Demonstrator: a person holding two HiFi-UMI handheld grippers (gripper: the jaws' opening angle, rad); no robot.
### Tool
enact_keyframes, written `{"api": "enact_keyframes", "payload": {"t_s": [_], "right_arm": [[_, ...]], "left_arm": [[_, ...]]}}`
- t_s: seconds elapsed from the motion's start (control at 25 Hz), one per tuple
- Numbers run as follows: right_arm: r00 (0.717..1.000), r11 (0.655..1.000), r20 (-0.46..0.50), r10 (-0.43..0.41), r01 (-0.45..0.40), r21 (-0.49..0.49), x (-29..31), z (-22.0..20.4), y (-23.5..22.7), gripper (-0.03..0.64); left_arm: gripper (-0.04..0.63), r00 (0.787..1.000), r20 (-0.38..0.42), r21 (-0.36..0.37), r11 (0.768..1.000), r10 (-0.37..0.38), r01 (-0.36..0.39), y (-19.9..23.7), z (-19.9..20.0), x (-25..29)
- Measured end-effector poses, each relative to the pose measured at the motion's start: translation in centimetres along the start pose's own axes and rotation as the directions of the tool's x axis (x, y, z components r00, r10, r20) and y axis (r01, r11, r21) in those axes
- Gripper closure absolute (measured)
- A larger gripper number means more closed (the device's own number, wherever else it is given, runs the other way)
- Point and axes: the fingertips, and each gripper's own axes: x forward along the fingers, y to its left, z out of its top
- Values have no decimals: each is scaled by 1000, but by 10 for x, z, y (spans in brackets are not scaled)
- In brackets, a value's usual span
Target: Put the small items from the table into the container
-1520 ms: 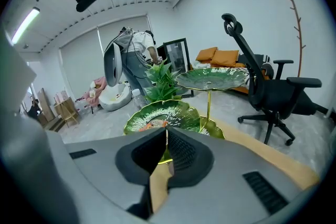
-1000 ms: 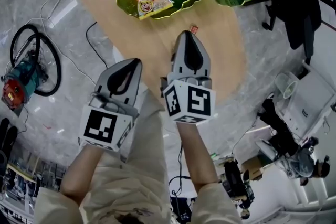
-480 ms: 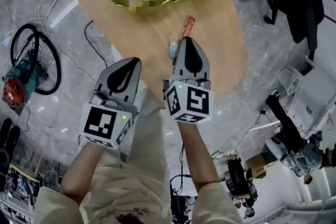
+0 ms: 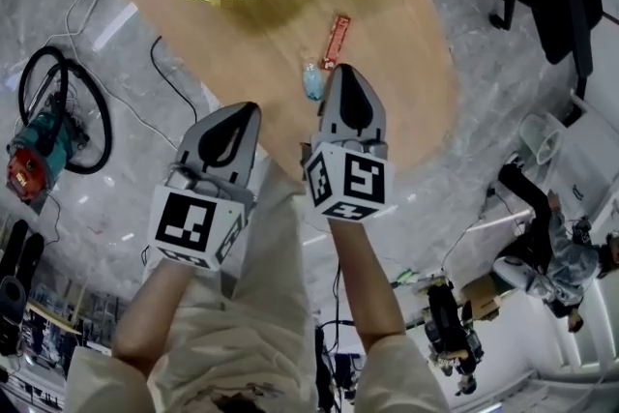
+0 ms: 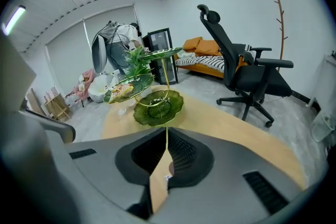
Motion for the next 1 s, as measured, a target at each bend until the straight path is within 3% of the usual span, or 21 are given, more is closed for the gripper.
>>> {"api": "enact_keyframes", "payload": {"t_s": [0.64, 1.0], "right_arm": [[994, 1000, -110, -17, 17, 1, 2, -66, -30, 607], [988, 1000, -155, 20, -23, -17, 2, -87, -27, 574]], "left_arm": [[589, 999, -48, 13, 1000, -3, 3, -14, -28, 18], [589, 998, -64, 11, 1000, -3, 4, -16, -40, 20]]}}
